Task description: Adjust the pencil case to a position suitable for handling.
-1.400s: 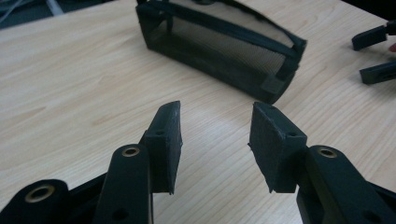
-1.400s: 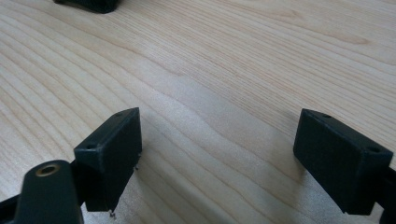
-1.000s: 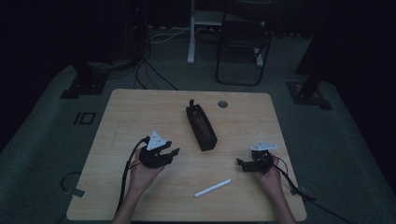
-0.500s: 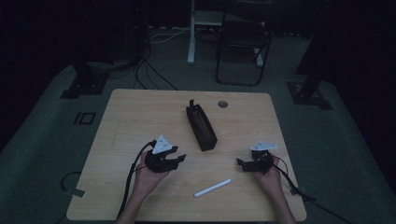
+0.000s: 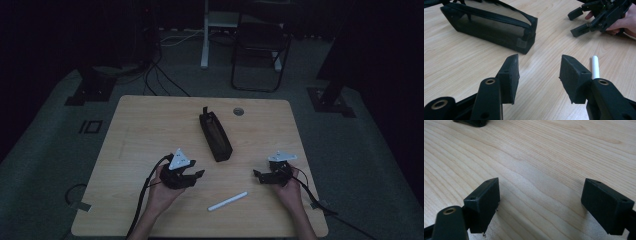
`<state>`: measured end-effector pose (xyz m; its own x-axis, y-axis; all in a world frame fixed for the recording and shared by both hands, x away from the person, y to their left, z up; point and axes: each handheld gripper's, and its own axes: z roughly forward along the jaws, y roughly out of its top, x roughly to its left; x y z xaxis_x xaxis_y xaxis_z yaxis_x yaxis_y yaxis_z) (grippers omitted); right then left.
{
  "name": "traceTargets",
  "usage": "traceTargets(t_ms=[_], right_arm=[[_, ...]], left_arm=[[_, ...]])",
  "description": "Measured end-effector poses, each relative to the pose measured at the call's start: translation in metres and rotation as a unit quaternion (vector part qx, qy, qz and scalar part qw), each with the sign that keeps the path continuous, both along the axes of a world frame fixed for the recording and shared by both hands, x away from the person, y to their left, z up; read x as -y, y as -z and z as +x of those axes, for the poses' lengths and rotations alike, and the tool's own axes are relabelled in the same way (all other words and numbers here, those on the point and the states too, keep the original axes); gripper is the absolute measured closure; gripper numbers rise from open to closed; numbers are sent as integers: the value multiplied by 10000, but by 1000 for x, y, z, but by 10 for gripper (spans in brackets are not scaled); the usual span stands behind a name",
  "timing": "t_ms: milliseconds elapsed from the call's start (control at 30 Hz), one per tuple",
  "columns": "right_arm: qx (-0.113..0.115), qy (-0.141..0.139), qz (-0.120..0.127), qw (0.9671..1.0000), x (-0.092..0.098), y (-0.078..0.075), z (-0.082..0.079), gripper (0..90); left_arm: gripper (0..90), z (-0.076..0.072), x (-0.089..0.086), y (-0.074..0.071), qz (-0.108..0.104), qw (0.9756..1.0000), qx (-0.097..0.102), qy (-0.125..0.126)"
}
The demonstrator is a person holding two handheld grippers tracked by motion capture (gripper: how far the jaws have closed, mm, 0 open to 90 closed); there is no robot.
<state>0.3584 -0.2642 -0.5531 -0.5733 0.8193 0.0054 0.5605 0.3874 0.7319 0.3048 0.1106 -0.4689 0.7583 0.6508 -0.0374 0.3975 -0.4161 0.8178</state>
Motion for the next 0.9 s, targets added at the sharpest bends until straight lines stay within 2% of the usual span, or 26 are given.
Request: traceTargets(t_ms=[267, 467, 900], right_arm=[[0, 0, 0, 10000, 0, 0, 0, 152], [0, 1, 1, 10000, 0, 0, 0, 152], [0, 0, 1, 10000, 0, 0, 0, 152]], left_arm=[[494, -4, 7, 0, -28, 9999, 64, 74], [488, -7, 13, 3, 58, 9998, 127, 165], [481, -13, 31, 11, 201, 9986, 56, 476]])
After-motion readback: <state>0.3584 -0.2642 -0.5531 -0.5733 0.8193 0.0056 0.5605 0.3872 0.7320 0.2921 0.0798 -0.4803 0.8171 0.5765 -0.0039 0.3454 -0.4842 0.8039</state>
